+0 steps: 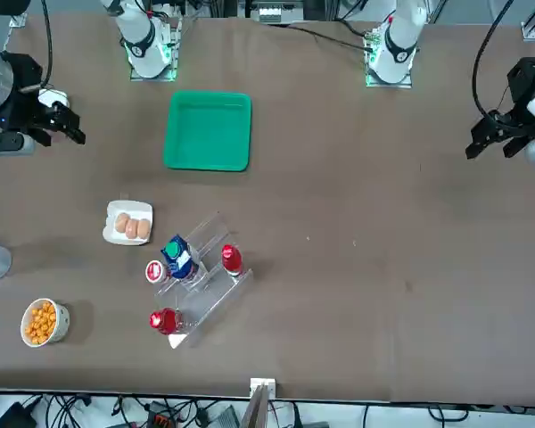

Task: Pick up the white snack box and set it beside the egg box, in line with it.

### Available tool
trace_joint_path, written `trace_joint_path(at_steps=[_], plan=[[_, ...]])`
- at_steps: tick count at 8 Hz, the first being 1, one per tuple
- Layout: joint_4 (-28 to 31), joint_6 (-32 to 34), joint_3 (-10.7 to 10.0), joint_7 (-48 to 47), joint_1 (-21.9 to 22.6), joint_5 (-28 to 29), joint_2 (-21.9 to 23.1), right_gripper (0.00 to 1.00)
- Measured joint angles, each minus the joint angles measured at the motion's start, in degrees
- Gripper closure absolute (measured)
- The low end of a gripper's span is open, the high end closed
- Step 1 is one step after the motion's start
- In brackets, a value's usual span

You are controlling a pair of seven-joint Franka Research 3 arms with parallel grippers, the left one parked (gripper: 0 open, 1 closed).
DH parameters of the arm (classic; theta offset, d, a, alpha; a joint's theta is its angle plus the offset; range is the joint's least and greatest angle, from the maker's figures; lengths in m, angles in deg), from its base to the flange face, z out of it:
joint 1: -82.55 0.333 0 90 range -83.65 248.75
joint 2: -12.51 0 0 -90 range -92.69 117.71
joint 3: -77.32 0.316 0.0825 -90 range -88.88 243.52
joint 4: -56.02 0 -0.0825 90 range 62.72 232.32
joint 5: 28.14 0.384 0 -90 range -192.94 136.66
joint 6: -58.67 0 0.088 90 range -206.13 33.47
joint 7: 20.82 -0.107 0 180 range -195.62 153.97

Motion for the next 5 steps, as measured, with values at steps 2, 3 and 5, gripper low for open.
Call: trace_joint_path(at_steps=[2,3,5], plan=[[-0.04,6.55,-0.11,0.04,-0.97,-0.03,0.0,0.0],[-0.04,11.32,-0.2,0.07,-1.99,-0.08,-0.03,0.0],[0.93,22.7,-0.38,0.08,-7.37,-1.04,-0.98,0.0]])
